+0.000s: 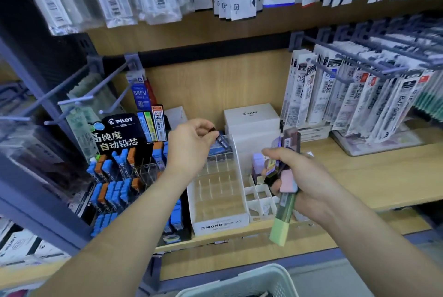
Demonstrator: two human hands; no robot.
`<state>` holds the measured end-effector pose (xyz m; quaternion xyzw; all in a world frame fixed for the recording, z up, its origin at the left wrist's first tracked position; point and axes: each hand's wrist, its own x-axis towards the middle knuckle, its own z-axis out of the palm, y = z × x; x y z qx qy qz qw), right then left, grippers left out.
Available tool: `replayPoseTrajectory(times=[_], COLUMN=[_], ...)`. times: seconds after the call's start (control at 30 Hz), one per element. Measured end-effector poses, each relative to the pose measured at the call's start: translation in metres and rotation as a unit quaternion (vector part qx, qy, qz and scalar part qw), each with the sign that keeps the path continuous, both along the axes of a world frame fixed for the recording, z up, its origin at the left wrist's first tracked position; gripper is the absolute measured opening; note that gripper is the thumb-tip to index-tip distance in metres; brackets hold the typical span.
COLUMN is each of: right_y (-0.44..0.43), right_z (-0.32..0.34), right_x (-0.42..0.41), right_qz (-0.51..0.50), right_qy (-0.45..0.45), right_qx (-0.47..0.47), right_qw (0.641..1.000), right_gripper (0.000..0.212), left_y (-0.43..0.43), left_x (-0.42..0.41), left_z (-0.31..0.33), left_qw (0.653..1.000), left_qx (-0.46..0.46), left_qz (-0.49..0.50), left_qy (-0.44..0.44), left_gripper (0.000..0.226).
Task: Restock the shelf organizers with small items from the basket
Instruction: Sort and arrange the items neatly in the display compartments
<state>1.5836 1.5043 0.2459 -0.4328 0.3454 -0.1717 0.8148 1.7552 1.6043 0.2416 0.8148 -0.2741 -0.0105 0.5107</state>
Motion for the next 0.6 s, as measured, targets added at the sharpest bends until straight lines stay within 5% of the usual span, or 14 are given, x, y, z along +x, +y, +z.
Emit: replayPoseTrajectory(times=[0.17, 0.6], right_y=[-0.001, 0.0], right_z=[-0.009, -0.017], right_x=[-0.001, -0.002], right_qz=[0.047, 0.091], right_qy=[0.016, 0.026], right_qx=[-0.011, -0.053], right_qw=[0.999, 0.994], right_gripper=[0.015, 0.007], left_y=[-0.017, -0.03], left_x=[0.01, 0.012], left_z=[-0.021, -0.025], left_qw=[0.994, 0.983], left_qx=[0.072, 0.133], left_qz=[-0.016, -0.039], left_qy=[-0.081, -0.12], left_gripper=[0.016, 0.008])
